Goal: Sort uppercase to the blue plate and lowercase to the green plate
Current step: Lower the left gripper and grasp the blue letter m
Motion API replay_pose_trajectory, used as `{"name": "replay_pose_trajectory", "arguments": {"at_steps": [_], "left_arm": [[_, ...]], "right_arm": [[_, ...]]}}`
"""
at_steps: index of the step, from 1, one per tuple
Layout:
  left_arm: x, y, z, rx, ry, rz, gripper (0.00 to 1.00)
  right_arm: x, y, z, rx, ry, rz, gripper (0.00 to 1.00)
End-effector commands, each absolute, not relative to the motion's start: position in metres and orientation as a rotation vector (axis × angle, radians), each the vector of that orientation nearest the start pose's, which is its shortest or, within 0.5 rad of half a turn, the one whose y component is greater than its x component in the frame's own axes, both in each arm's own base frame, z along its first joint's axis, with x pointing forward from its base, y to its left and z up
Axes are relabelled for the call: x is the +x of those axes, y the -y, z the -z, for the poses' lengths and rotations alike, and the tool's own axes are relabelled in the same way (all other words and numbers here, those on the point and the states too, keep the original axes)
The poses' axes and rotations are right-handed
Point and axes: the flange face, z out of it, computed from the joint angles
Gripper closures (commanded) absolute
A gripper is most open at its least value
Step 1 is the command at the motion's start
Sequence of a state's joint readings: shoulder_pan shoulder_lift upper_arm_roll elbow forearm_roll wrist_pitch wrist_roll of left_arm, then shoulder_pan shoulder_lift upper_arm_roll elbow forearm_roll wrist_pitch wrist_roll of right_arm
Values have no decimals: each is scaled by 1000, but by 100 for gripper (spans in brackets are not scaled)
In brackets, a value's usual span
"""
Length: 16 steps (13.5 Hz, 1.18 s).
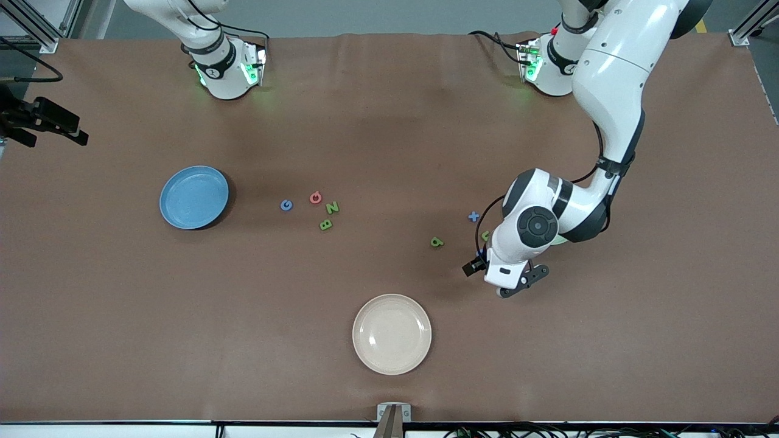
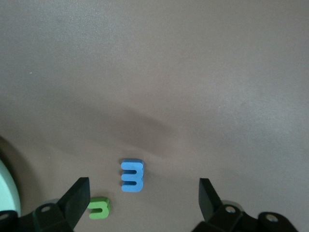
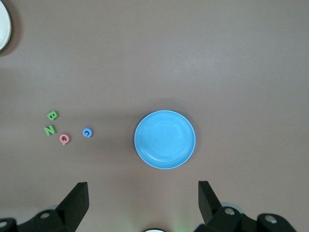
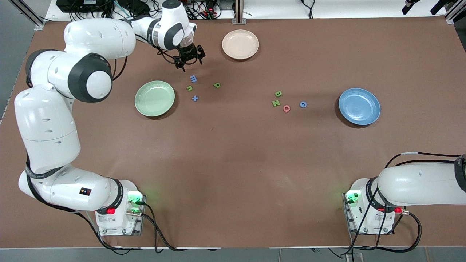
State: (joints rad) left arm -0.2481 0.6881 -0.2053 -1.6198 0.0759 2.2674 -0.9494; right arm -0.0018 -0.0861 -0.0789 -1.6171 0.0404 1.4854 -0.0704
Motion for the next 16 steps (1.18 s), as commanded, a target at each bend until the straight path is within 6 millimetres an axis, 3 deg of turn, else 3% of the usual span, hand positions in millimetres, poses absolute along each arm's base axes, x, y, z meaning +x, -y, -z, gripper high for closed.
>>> {"name": "replay_pose_trajectory", "arguments": {"at_steps": [1, 6, 10, 16], "left_arm": [[620, 282, -217, -3078, 804, -74, 6], [612, 284, -197, -3086, 860, -48, 19], [610, 285, -183, -3095, 862, -40, 24], [602, 282, -174, -3081, 836, -60, 31]], "right_arm": [[515, 40, -645, -3112, 12, -54, 0], [510, 38, -643, -3122, 21, -54, 0], [508, 28, -642, -3143, 51, -51, 0], [507, 29, -641, -3143, 46, -54, 0]]}}
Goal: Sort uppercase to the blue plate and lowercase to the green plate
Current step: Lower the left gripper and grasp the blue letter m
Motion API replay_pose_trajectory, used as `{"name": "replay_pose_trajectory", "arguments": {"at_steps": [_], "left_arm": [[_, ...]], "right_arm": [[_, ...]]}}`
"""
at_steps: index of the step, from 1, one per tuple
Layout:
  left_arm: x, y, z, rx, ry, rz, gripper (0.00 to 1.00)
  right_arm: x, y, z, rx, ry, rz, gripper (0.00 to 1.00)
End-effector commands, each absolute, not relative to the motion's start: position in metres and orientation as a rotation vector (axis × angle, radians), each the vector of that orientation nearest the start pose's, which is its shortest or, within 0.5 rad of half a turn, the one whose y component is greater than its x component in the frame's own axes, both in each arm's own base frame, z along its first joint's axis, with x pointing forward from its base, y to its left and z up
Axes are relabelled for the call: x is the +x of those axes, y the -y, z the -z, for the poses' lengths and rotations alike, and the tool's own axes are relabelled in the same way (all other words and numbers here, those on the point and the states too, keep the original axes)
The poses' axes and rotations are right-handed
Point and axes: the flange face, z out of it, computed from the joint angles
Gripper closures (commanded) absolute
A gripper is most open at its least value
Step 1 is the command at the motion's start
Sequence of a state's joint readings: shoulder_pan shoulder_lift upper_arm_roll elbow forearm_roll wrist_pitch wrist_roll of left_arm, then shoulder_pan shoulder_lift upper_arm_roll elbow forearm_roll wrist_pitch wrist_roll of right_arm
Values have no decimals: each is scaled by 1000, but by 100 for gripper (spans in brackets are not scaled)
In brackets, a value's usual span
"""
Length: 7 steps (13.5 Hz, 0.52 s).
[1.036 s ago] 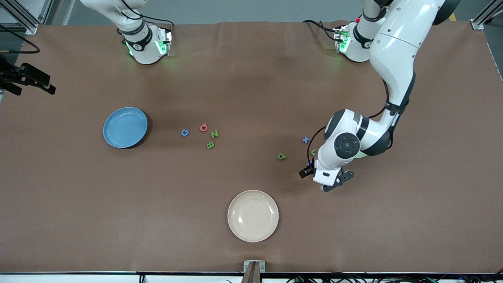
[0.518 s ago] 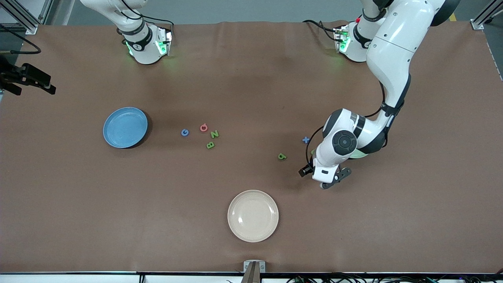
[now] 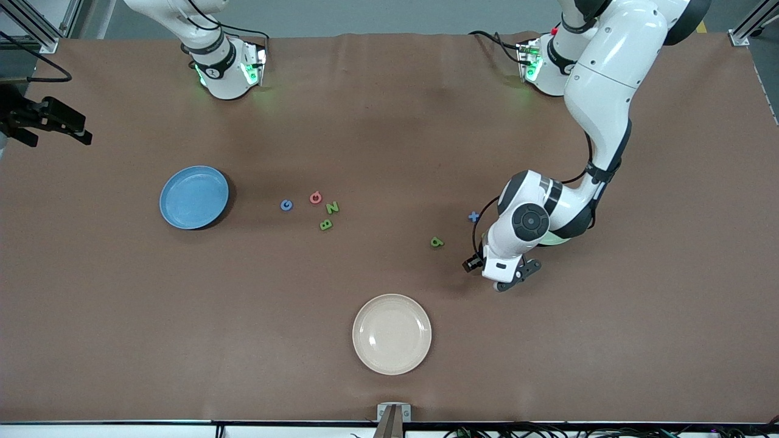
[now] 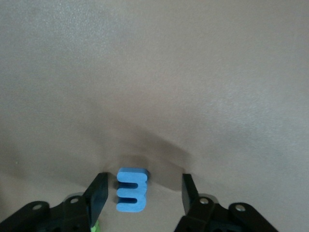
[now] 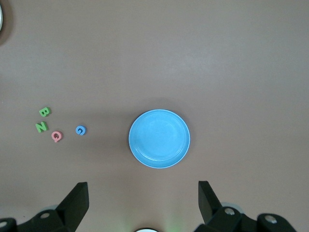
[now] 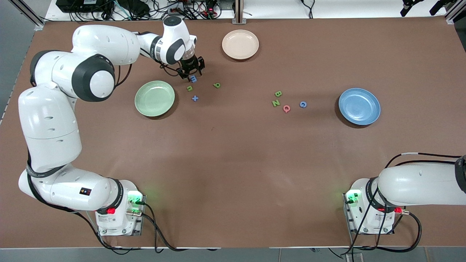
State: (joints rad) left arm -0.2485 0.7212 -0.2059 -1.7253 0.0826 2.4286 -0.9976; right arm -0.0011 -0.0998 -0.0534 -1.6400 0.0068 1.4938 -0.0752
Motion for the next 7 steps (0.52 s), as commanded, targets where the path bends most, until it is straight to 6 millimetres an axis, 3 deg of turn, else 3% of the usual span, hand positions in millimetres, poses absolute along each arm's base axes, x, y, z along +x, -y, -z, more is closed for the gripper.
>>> {"name": "replay_pose_trajectory", "arguments": {"at_steps": [1, 4, 7], "left_arm": [[600, 282, -172, -3079, 834, -66, 32], [598, 282, -173, -3078, 831, -69, 38], [598, 282, -173, -3078, 829, -69, 56]], "right_arm": [[507, 29, -641, -3141, 46, -53, 0], [508, 32, -639, -3133, 34, -62, 0], [508, 32, -644, -3132, 10, -64, 0]]}}
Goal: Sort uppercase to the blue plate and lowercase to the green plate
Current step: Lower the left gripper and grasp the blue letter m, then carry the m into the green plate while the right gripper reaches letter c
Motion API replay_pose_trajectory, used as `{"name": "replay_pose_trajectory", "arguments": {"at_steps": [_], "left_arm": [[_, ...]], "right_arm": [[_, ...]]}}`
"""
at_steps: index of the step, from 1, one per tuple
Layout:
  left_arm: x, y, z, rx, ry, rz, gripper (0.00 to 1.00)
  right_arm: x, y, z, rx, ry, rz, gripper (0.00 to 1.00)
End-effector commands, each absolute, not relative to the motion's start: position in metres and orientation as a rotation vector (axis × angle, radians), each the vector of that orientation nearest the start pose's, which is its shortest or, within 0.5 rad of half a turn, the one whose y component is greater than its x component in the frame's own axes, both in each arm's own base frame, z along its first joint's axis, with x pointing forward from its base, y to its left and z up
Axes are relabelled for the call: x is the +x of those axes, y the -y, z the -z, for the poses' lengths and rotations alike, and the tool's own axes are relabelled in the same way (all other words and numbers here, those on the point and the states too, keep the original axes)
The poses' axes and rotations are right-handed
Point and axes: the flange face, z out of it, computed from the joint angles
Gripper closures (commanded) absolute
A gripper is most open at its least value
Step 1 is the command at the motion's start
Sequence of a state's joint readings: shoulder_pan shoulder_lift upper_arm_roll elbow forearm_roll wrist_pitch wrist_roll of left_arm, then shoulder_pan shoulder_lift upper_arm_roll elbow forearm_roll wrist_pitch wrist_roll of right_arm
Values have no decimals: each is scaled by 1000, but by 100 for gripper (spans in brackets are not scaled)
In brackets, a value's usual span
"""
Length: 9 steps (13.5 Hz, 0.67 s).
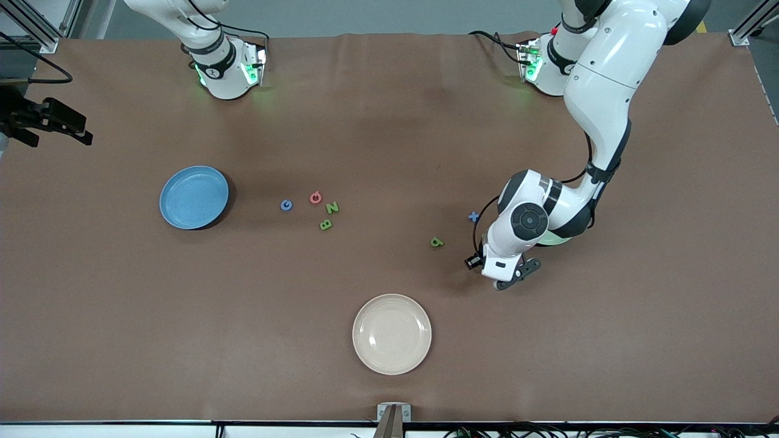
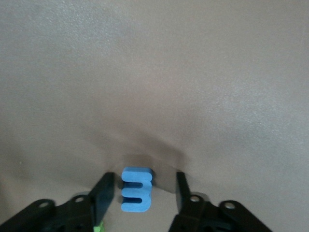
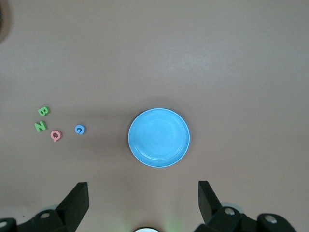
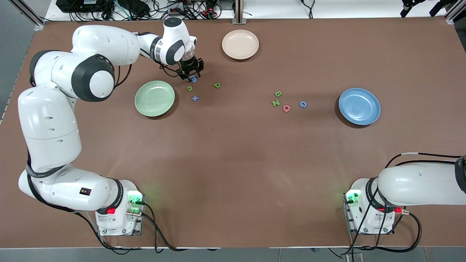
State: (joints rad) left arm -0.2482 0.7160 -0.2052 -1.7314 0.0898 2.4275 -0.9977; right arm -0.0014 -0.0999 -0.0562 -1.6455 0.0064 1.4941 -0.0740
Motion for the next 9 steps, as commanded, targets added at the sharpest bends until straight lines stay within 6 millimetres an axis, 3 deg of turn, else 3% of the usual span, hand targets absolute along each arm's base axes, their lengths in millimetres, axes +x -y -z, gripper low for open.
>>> {"name": "replay_pose_trajectory", "arguments": {"at_steps": [1, 5, 7, 9], "left_arm": [[598, 282, -173, -3080, 824, -69, 62], [600, 283, -179, -3086, 812, -53, 85], [603, 280, -188, -3086, 822, -45, 89], [607, 276, -210, -3081, 821, -33, 89]], "right_arm": [[510, 31, -643, -3132, 13, -72, 0], [527, 29, -621, -3128, 39, -117, 0], [528, 31, -620, -3128, 34, -117, 0], [530, 31, -622, -3132, 39, -86, 0]]}}
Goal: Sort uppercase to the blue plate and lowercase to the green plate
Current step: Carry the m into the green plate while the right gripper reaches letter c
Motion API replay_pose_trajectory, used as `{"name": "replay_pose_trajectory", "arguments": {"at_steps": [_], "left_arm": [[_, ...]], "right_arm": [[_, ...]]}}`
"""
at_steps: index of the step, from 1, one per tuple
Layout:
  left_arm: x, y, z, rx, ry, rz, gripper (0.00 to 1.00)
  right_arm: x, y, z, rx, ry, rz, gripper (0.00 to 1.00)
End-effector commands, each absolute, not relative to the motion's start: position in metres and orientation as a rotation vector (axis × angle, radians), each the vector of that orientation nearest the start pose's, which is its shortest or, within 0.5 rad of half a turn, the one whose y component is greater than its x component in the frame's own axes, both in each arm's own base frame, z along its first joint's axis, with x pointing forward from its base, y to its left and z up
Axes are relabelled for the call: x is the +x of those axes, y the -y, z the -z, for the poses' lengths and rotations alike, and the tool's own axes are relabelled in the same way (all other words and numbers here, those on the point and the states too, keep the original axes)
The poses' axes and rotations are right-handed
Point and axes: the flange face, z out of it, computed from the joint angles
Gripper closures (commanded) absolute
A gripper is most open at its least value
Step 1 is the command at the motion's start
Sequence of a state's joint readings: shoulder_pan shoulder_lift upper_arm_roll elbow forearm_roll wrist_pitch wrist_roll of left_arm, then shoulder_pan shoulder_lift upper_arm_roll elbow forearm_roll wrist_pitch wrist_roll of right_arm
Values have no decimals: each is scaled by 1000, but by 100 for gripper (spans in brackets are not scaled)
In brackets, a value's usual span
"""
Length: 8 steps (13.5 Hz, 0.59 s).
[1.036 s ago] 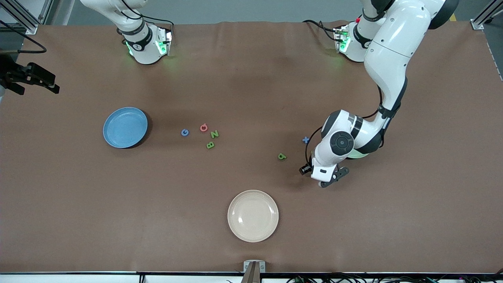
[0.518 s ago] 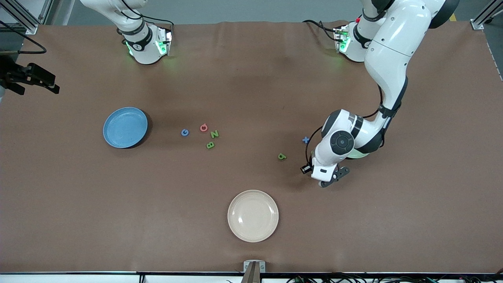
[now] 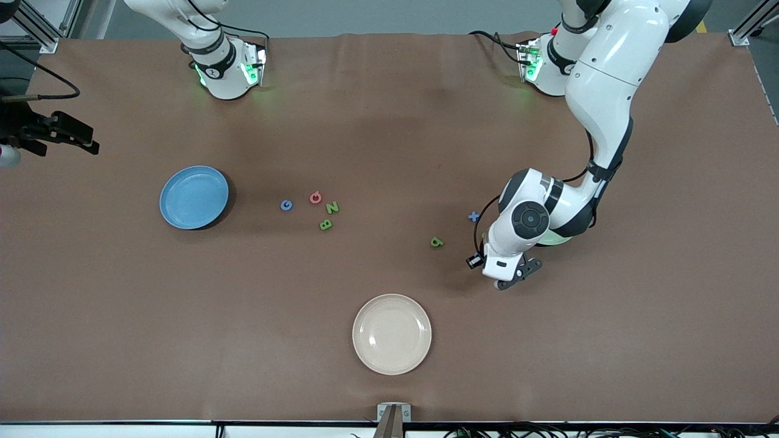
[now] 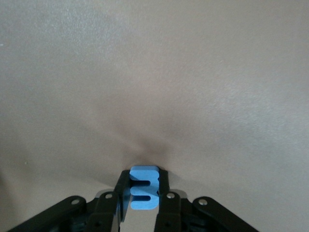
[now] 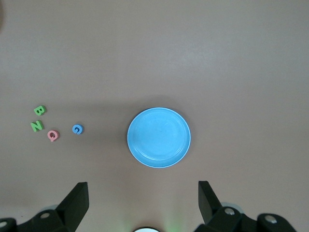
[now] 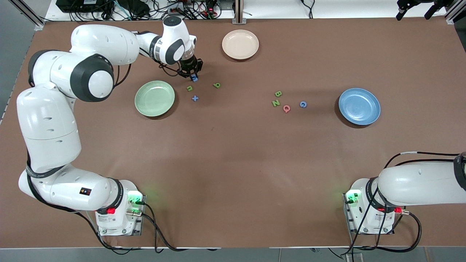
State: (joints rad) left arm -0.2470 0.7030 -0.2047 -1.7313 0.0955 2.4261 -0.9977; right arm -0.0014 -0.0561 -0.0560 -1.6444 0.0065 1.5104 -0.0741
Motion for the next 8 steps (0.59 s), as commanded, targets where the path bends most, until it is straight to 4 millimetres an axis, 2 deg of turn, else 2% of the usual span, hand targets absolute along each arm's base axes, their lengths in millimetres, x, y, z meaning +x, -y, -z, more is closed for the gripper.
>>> {"name": "replay_pose_trajectory", "arguments": {"at_steps": [1, 2, 4, 5, 6, 8], "left_arm": [[607, 273, -224, -3067, 812, -45, 89], [606, 271, -236, -3058, 806, -50, 89], [601, 265, -257, -3050, 730, -70, 89], [596, 259, -261, -3040, 699, -89, 89], [590, 248, -264, -3037, 671, -100, 89], [573, 231, -269, -3037, 583, -117, 89]], "right_arm": [[533, 31, -622, -3135, 39, -60, 0], [538, 31, -618, -3138, 39, -43, 0], [570, 35, -564, -3135, 29, -144, 0], [579, 39, -551, -3131, 16, -172, 0], [581, 35, -546, -3130, 28, -185, 0], [582, 9, -532, -3125, 39, -230, 0]]}}
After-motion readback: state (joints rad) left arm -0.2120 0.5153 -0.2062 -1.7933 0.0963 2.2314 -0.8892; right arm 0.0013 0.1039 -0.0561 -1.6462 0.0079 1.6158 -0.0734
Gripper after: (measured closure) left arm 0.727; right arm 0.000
